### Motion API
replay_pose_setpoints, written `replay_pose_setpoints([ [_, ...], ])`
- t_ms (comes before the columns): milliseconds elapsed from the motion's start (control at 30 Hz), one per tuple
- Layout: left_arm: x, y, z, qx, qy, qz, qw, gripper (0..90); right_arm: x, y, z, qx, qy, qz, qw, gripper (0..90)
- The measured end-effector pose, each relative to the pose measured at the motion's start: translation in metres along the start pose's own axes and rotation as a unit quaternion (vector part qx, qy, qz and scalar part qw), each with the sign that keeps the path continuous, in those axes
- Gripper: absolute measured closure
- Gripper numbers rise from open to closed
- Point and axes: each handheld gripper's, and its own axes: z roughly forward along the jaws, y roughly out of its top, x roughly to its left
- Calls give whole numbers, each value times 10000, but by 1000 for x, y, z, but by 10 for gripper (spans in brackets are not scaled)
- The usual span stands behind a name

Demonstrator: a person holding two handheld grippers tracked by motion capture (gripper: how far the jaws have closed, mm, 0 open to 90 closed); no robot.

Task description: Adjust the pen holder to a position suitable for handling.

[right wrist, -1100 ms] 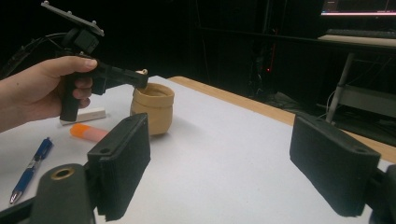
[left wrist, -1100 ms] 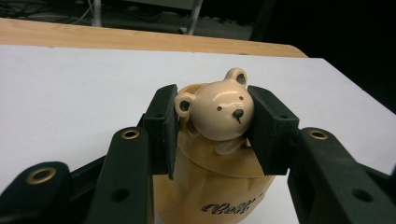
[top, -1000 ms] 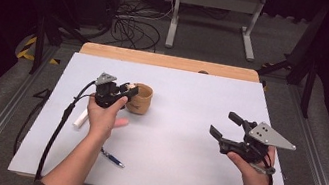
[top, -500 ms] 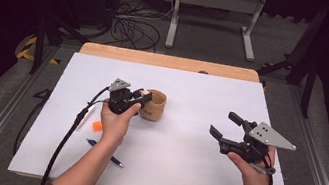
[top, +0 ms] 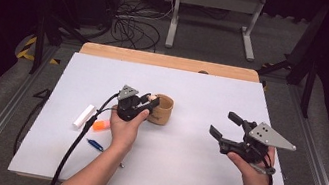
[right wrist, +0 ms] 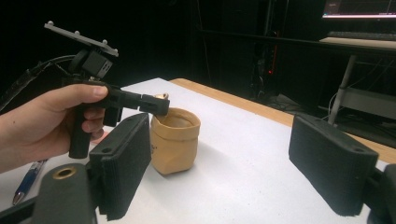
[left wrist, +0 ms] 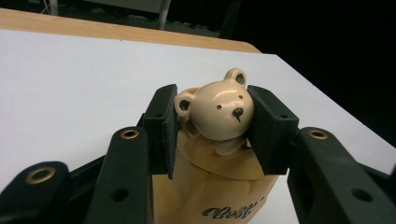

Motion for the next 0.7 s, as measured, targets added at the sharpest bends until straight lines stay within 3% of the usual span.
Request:
replay_pose_setpoints([
  [267, -5, -10, -6, -122, 83, 91, 9998, 561, 1, 0, 0, -3, 12, -11, 10000, 222],
  [700, -2, -11, -14, 100, -21, 213, 9997, 558, 4, 0, 4, 20, 74, -41, 10000, 199],
])
